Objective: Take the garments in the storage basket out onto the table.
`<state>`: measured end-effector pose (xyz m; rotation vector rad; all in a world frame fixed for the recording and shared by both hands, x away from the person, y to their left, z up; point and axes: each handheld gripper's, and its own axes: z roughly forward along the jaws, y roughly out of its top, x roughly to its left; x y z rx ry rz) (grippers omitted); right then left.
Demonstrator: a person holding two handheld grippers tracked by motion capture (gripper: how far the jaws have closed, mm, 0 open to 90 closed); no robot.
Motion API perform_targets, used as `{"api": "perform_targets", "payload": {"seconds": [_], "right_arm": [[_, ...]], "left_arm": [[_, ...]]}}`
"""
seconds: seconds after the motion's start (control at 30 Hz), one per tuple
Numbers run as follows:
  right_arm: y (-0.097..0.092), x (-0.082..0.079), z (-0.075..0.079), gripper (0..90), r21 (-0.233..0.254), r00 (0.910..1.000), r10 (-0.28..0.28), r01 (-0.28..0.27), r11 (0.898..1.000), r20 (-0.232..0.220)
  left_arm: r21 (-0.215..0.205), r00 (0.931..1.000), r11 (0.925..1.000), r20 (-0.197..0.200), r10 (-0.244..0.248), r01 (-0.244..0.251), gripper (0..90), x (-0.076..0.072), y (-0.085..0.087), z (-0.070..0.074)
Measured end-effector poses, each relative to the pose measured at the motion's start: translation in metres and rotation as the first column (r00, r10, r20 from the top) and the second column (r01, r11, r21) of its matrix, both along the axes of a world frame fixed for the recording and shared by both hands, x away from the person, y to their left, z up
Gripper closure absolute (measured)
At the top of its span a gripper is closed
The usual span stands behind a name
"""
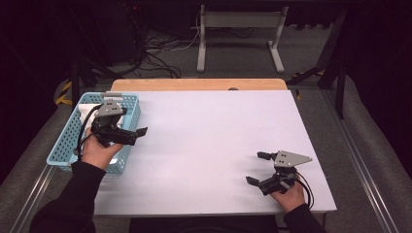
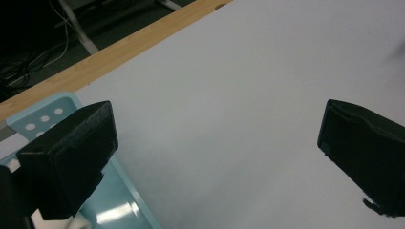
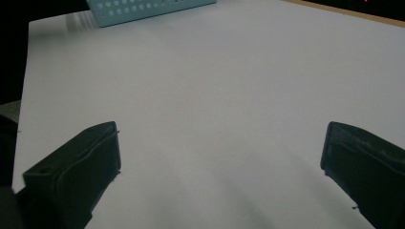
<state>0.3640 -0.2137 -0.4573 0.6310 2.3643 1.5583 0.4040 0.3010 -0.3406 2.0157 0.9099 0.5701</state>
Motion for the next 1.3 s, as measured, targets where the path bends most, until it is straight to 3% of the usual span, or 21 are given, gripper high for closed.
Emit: {"api": "perform_targets", "payload": {"seconds": [0.3, 0.6, 0.83, 0.97, 1.13, 1.23, 1.3], "right_arm": [[0.0, 0.0, 0.0, 0.7, -0.001, 1.0, -0.002, 0.002, 1.0, 0.0], [0.0, 0.0, 0.0, 0.7, -0.002, 1.0, 0.0, 0.0, 1.0, 0.001], [0.0, 0.0, 0.0, 0.7, -0.003, 1.0, -0.004, 0.004, 1.0, 0.0], [0.0, 0.0, 0.0, 0.7, -0.003, 1.0, -0.004, 0.004, 1.0, 0.0], [0.0, 0.0, 0.0, 0.7, -0.004, 1.0, -0.004, 0.004, 1.0, -0.001], [0.0, 0.0, 0.0, 0.7, -0.004, 1.0, -0.003, 0.003, 1.0, -0.001], [0.0, 0.0, 0.0, 0.7, -0.006, 1.0, -0.003, 0.003, 1.0, 0.0]], "left_arm": [[0.044, 0.9991, 0.9981, -0.001, 0.043, -0.043, 0.6, 0.011, 0.012, 0.006], [0.044, 0.9963, 0.9955, -0.015, 0.084, -0.084, 0.6, 0.022, 0.027, 0.008], [0.076, 0.9942, 0.9917, -0.022, 0.105, -0.103, 0.7, 0.031, 0.036, 0.011], [0.067, 0.992, 0.9905, -0.03, 0.122, -0.12, 0.6, 0.035, 0.043, 0.012], [0.072, 0.9882, 0.987, -0.042, 0.147, -0.144, 0.6, 0.043, 0.053, 0.01], [0.11, 0.9837, 0.979, -0.036, 0.176, -0.171, 0.6, 0.048, 0.06, 0.008], [0.112, 0.9813, 0.9769, -0.043, 0.188, -0.182, 0.5, 0.052, 0.066, 0.007]]}}
